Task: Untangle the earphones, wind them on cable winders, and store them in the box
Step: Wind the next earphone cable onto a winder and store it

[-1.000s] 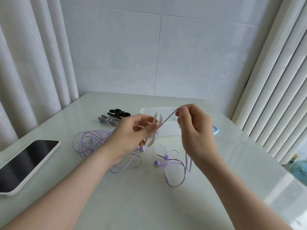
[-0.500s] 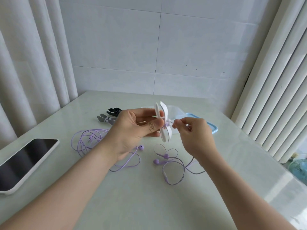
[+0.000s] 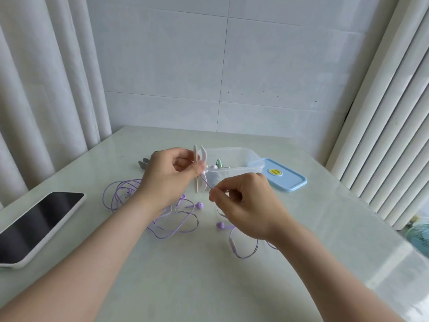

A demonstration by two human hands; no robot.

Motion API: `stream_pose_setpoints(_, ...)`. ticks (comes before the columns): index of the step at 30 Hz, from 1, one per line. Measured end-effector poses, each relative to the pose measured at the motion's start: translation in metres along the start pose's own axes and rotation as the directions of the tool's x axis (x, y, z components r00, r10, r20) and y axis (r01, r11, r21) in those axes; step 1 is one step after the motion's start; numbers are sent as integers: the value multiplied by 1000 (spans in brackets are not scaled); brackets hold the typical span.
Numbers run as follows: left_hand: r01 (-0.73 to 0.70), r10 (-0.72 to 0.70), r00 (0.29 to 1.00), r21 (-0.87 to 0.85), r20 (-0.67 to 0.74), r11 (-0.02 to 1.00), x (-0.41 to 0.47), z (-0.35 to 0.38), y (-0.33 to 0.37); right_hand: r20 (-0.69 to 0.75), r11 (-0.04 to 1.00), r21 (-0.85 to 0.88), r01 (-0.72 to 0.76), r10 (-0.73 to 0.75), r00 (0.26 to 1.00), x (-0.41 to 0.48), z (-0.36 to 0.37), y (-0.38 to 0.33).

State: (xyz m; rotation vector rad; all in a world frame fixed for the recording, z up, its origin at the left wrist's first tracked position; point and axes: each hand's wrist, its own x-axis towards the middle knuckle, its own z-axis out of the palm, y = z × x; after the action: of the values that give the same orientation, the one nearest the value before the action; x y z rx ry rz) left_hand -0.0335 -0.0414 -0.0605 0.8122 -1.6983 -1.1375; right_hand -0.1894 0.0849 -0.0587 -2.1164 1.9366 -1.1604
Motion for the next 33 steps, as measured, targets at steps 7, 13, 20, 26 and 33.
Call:
stream_pose_setpoints(7,88,-65,941,-56,332,994,-5,6,-4,-356,961,255,-102,191,915,9,-7,9)
stream_pose_setpoints(13,50,-46,872,5,487,999,-12,14,0,-426,966,176,-191,249,870,12,-6,23)
stream_pose_setpoints(20,128,-4,942,-347,336,929,-7,15,7,-160,915,91,-394,404,901,10,-4,36)
stream_pose_setpoints(26,171,-100,980,-472,172,865,-2,15,2,38,964,15,-266,266,963,7,2,17)
stream_pose_setpoints(33,151,-116,987,-387,112,910,-1,18,-3,95,991,55,-123,118,989,3,-6,8)
